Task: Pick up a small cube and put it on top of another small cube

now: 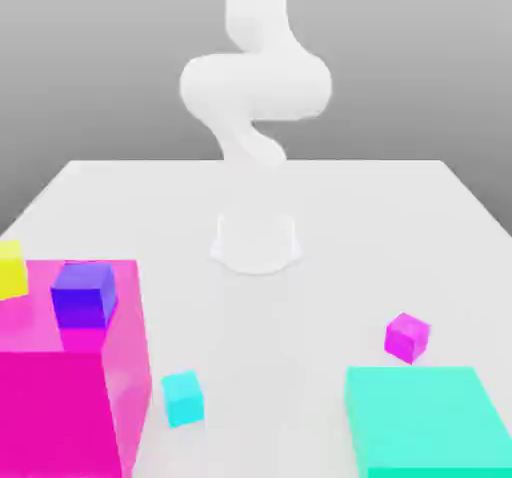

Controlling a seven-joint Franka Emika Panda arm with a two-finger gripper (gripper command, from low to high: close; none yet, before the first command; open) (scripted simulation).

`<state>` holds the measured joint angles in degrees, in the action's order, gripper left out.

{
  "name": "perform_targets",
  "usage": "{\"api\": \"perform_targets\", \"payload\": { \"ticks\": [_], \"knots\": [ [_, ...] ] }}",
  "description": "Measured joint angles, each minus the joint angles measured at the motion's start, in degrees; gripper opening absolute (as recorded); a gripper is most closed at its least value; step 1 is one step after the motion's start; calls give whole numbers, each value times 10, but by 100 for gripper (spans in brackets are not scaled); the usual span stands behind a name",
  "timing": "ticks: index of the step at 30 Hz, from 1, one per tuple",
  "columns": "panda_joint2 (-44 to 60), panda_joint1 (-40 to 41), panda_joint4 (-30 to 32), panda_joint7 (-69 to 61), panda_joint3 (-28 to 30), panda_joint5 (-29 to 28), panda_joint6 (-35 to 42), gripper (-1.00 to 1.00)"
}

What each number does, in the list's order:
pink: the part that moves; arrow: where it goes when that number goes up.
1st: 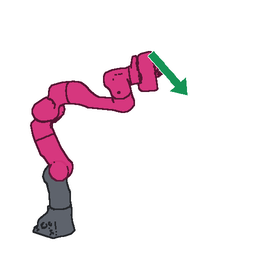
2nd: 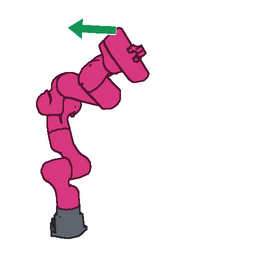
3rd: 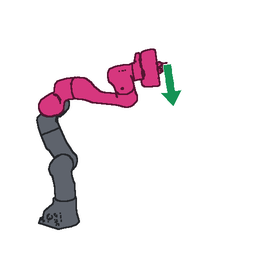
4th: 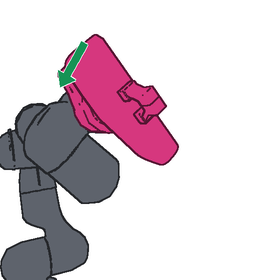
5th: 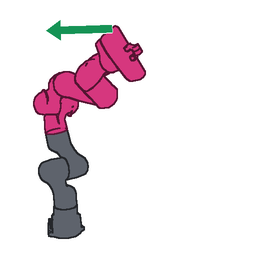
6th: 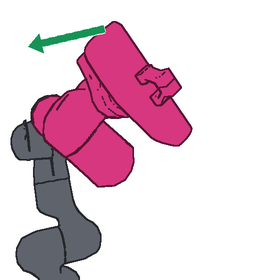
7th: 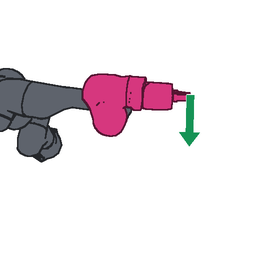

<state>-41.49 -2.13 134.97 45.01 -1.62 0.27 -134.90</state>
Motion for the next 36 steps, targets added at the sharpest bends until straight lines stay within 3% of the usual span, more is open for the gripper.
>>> {"api": "perform_targets", "payload": {
  "ticks": [12,19,22,26,27,33,36],
  "knots": [
    [251,-114,173,-43,-103,11,-177,0],
    [407,-181,274,-48,-164,-11,-285,0],
    [471,-206,276,-5,-136,-73,-333,0],
    [554,-282,260,46,-45,-142,-398,0],
    [571,-300,257,52,-25,-149,-413,-100],
    [580,-309,255,57,-15,-155,-420,-100],
    [545,-281,262,38,-48,-130,-391,-100]
  ]
}}
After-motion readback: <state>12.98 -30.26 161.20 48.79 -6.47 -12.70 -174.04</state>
